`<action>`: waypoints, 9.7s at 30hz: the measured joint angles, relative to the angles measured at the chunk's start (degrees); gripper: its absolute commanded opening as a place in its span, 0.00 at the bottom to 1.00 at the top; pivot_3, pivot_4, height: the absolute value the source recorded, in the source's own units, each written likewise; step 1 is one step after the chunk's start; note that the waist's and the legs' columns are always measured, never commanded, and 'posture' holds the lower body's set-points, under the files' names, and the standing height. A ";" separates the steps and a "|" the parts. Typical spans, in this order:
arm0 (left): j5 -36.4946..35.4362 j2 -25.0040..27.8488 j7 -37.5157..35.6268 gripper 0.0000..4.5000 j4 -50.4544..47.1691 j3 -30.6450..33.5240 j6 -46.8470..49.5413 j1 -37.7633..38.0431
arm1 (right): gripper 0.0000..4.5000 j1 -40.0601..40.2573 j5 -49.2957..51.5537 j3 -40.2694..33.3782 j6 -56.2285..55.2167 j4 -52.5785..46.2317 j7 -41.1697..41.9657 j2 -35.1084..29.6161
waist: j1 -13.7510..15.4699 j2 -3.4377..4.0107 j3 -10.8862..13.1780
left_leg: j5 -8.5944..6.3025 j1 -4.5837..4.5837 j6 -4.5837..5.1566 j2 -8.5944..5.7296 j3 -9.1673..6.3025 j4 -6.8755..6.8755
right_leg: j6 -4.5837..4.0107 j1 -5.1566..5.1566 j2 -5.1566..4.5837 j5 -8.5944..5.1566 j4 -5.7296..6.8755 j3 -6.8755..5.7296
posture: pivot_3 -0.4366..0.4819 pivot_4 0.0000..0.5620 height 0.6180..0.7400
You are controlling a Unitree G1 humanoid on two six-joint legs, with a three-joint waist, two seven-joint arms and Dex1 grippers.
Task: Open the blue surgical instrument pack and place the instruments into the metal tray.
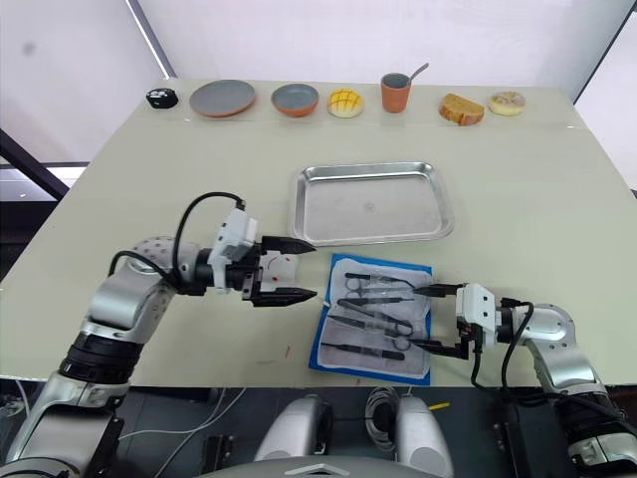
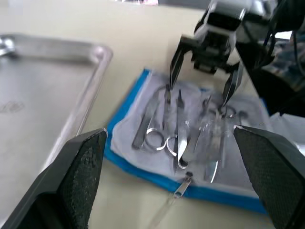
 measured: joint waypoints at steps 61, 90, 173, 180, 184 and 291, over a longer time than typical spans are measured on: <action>23.92 -14.07 1.34 0.20 21.48 -15.04 -12.47 -16.29 | 1.00 3.49 -0.05 -0.88 4.14 -5.54 -5.23 -0.58 | 0.11 0.01 -0.01 | 0.00 0.02 0.00 -0.06 -0.04 0.00 | -0.02 0.09 0.00 -0.02 -0.03 -0.02 | 0.48 0.27 1.00; 26.49 -14.91 -2.03 0.00 20.07 -18.80 -3.34 -20.95 | 1.00 2.63 -0.08 0.30 6.68 -6.31 -4.32 -1.01 | 0.02 0.05 -0.07 | 0.00 0.05 0.00 -0.06 -0.08 0.00 | -0.01 0.15 0.01 -0.03 -0.07 -0.04 | 0.48 0.27 1.00; 17.91 -37.03 70.24 0.00 -2.46 16.60 45.49 -20.57 | 1.00 -2.46 -0.39 2.89 8.20 -3.47 2.29 -4.75 | 0.63 -0.12 -0.12 | 0.00 0.09 -0.05 -0.09 -0.46 0.01 | 0.08 0.61 -0.28 0.03 -0.51 -0.37 | 0.48 0.27 1.00; 17.84 -41.11 75.29 0.00 3.85 17.77 44.14 -20.46 | 1.00 -2.35 -0.39 2.82 8.60 -3.72 2.34 -4.92 | 0.68 -0.12 -0.12 | 0.06 0.10 -0.16 -0.13 -0.46 0.00 | 0.08 0.61 -0.32 0.03 -0.52 -0.38 | 0.48 0.27 1.00; 17.89 -41.01 76.75 0.00 6.72 17.74 42.89 -20.49 | 1.00 -2.09 -0.39 2.68 9.11 -4.14 2.23 -5.05 | 0.72 -0.12 -0.12 | 0.08 0.09 -0.20 -0.13 -0.46 0.00 | 0.09 0.61 -0.34 0.03 -0.54 -0.39 | 0.48 0.27 1.00; 20.05 -9.97 2.11 0.49 9.68 -19.00 1.23 -15.67 | 1.00 -3.71 2.38 0.24 -3.15 10.56 5.75 2.44 | 0.01 -0.98 -0.69 | 0.02 0.72 -0.07 -0.01 -0.12 -0.62 | 0.00 0.84 -0.16 0.01 -0.64 -0.08 | 0.48 0.27 1.00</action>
